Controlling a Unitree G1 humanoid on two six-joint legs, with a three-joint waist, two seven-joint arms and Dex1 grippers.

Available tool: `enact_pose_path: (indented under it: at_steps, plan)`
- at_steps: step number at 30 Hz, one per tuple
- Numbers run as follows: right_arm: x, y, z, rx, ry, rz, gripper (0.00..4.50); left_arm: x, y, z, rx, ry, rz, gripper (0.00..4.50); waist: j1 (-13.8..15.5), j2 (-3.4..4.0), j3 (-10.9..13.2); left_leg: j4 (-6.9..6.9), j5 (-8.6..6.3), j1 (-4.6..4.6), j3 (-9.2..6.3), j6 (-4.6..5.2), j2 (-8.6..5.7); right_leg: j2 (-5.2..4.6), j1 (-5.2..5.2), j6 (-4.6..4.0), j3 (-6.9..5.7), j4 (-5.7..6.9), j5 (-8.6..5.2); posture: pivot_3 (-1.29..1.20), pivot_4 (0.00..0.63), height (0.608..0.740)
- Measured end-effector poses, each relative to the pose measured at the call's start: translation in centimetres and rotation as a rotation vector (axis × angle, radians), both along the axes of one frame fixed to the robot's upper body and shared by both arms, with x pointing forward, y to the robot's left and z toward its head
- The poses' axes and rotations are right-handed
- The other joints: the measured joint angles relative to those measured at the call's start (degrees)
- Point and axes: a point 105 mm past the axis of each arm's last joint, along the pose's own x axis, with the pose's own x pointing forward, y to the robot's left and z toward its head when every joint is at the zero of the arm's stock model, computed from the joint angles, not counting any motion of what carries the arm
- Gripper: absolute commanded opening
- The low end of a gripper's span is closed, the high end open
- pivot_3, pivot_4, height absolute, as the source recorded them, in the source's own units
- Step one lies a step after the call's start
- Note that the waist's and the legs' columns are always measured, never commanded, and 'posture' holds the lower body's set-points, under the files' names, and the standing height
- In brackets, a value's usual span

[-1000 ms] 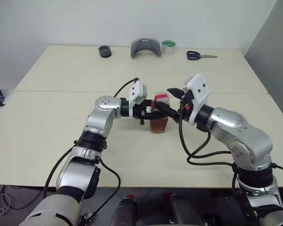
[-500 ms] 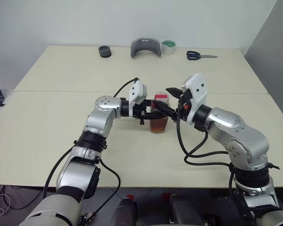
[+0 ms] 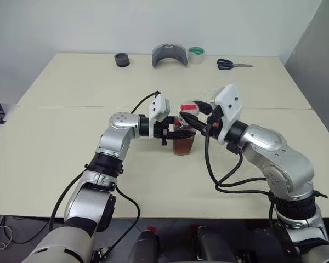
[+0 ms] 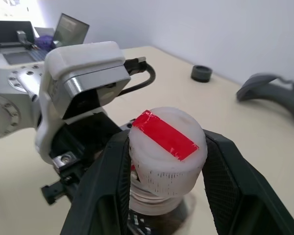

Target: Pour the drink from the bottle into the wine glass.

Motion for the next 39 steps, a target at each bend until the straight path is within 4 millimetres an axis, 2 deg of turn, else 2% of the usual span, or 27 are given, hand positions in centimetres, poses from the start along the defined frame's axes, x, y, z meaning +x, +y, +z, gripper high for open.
enact_pose_path:
  at_steps: [3,5,7,8,13,15,17,19,21,25,30,34,37,39]
  plan:
    - [-0.2,-0.6,0.3,0.043,-0.021,-0.016,1.71,0.0,0.0,0.0,-0.002,-0.001,0.003,1.81,0.0,0.0,0.0,-0.01,0.0,-0.01,-0.02,0.0,0.01,0.01,-0.01,0.0,-0.01,0.01,0.0,0.0,0.15,0.74]
    - [-0.3,-2.0,0.5,0.093,-0.016,-0.048,1.71,0.1,0.1,0.1,-0.006,-0.002,0.012,1.81,0.1,0.0,0.0,0.0,0.0,-0.03,-0.01,0.0,0.0,-0.02,-0.01,0.0,0.01,0.0,0.0,0.0,0.15,0.74]
    - [-0.7,-4.2,-0.1,0.101,-0.001,-0.109,1.71,0.2,0.2,0.1,-0.013,0.004,0.027,1.81,0.2,-0.01,0.0,-0.01,0.0,-0.04,-0.02,0.0,-0.01,-0.03,0.01,0.0,-0.01,-0.03,0.0,0.0,0.15,0.74]
    - [-0.9,-5.3,-1.2,0.09,0.031,-0.146,1.71,0.2,0.5,0.0,-0.018,0.007,0.039,1.81,0.3,-0.01,0.0,-0.01,0.0,-0.05,-0.06,0.0,-0.01,-0.03,0.05,-0.01,-0.03,-0.06,0.0,0.0,0.15,0.74]
    - [-1.6,-11.7,-9.4,0.028,0.282,-0.446,1.71,0.8,1.8,-0.1,-0.035,0.023,0.116,1.81,0.3,0.0,0.0,-0.02,-0.01,-0.03,0.04,0.01,-0.03,-0.04,0.03,0.0,0.05,-0.04,0.0,0.0,0.15,0.74]
    - [-2.1,-13.2,-11.6,-0.002,0.335,-0.53,1.71,0.9,2.1,0.1,-0.041,0.023,0.13,1.81,0.0,0.0,0.0,-0.01,-0.01,0.05,0.07,0.01,0.0,0.0,0.04,0.01,0.08,0.02,0.0,0.0,0.15,0.74]
    - [-2.4,-13.9,-13.1,0.0,0.375,-0.583,1.71,1.1,2.2,0.2,-0.048,0.02,0.145,1.81,-0.2,0.01,0.0,-0.01,0.0,0.11,0.07,0.01,0.07,0.08,0.04,0.02,0.09,0.06,-0.01,0.0,0.15,0.74]
    - [-2.3,-14.3,-13.9,0.011,0.402,-0.613,2.46,1.1,2.3,0.3,-0.052,0.023,0.154,1.81,-0.4,0.04,0.0,0.0,0.0,0.14,0.07,0.01,0.09,0.14,0.04,0.02,0.1,0.09,-0.01,0.0,0.15,0.74]
    - [-2.1,-14.5,-14.1,0.035,0.415,-0.626,3.02,1.2,2.4,0.3,-0.052,0.024,0.159,1.81,-0.4,0.05,0.0,0.01,0.01,0.14,0.06,0.01,0.1,0.16,0.05,0.02,0.1,0.08,-0.01,0.0,0.15,0.74]
    - [-1.8,-15.1,-13.7,0.043,0.412,-0.631,4.48,1.5,2.9,0.5,-0.057,0.017,0.193,1.81,-0.4,0.06,0.0,0.02,0.01,0.11,0.07,0.01,0.08,0.14,0.07,0.02,0.12,0.05,0.0,0.0,0.15,0.74]
    - [-2.0,-15.5,-12.8,-0.053,0.381,-0.552,4.5,2.6,4.7,1.4,-0.101,-0.004,0.311,1.81,-0.3,0.06,0.0,0.0,0.0,0.08,0.07,0.01,0.05,0.09,0.07,0.02,0.09,0.0,0.0,0.0,0.15,0.74]
    - [-2.8,-15.5,-12.4,-0.161,0.377,-0.443,4.5,3.7,6.9,2.2,-0.141,-0.022,0.444,1.81,-0.3,0.04,0.1,0.0,0.0,0.08,0.07,0.01,0.05,0.08,0.07,0.02,0.09,-0.01,0.0,0.0,0.15,0.74]
    - [-3.2,-14.5,-11.6,-0.231,0.353,-0.349,4.5,4.8,9.5,2.3,-0.159,-0.02,0.582,1.81,-0.5,0.03,0.1,0.01,0.0,0.12,0.07,0.01,0.07,0.09,0.07,0.03,0.09,0.02,0.0,0.0,0.15,0.74]
    - [-3.4,-12.9,-10.3,-0.236,0.318,-0.255,4.5,5.5,11.8,2.3,-0.164,-0.018,0.698,1.81,-0.6,0.02,0.1,0.02,0.0,0.13,0.04,0.01,0.1,0.12,0.07,0.04,0.06,0.03,0.0,0.0,0.15,0.74]
